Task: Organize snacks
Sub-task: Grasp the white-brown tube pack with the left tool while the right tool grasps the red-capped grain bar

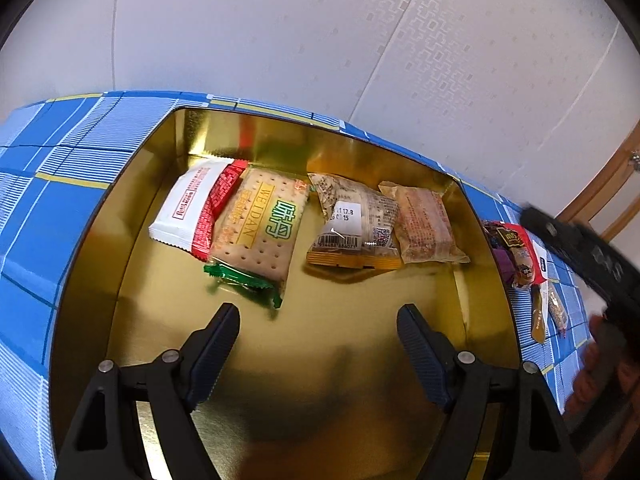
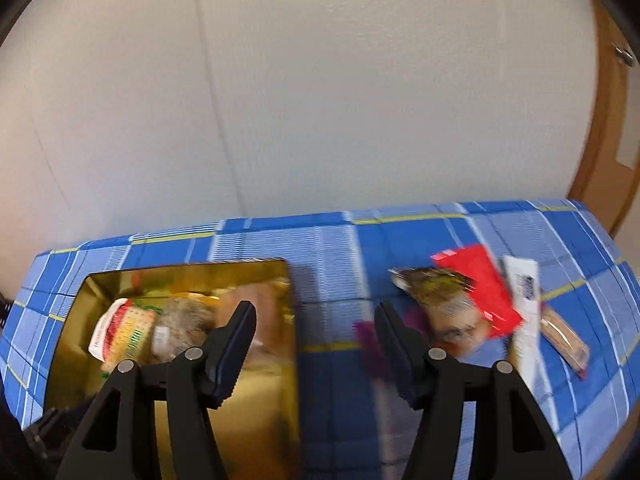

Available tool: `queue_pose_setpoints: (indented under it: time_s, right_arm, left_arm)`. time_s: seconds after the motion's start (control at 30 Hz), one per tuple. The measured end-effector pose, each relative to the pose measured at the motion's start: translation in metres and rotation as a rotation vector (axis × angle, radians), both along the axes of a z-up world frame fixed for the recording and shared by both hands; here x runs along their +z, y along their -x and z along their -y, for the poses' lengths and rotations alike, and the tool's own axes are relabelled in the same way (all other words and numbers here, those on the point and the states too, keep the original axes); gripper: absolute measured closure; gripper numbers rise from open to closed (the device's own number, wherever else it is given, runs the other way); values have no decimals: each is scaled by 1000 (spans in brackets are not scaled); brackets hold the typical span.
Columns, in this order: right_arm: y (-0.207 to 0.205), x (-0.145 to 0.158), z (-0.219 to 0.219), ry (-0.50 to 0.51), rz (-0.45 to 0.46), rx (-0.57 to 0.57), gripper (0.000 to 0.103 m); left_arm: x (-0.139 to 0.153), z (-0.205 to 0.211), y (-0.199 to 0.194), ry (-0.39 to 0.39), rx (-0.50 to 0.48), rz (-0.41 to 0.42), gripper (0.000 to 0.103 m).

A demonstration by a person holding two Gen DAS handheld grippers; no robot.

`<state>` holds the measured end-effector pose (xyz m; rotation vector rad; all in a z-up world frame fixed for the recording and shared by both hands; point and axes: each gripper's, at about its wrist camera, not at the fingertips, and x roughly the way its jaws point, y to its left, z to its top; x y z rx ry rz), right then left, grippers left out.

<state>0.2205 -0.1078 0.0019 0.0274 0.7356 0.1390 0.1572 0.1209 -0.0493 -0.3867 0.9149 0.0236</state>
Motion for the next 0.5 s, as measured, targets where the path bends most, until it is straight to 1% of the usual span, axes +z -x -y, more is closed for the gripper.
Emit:
queue_pose_setpoints:
  time_s: [0.17, 0.27, 0.37, 0.43, 0.5]
  right_arm:
    - [27, -16, 49, -13, -6, -106, 40]
    - [45, -31, 79, 3, 2, -163, 40]
    - [61, -48, 111, -11, -2, -222, 40]
    - [71, -57, 130, -27, 22, -251, 40]
    - [83, -62, 144, -19, 64, -263, 40]
  left_arm:
    - [2, 1, 1, -25, 11, 19, 21]
    - [4, 4, 2, -48, 8, 28, 21]
    - [6, 9, 4, -86, 9, 43, 21]
    - [10, 12, 8, -119, 12, 72, 21]
    - [14, 16, 11, -151, 13, 96, 18]
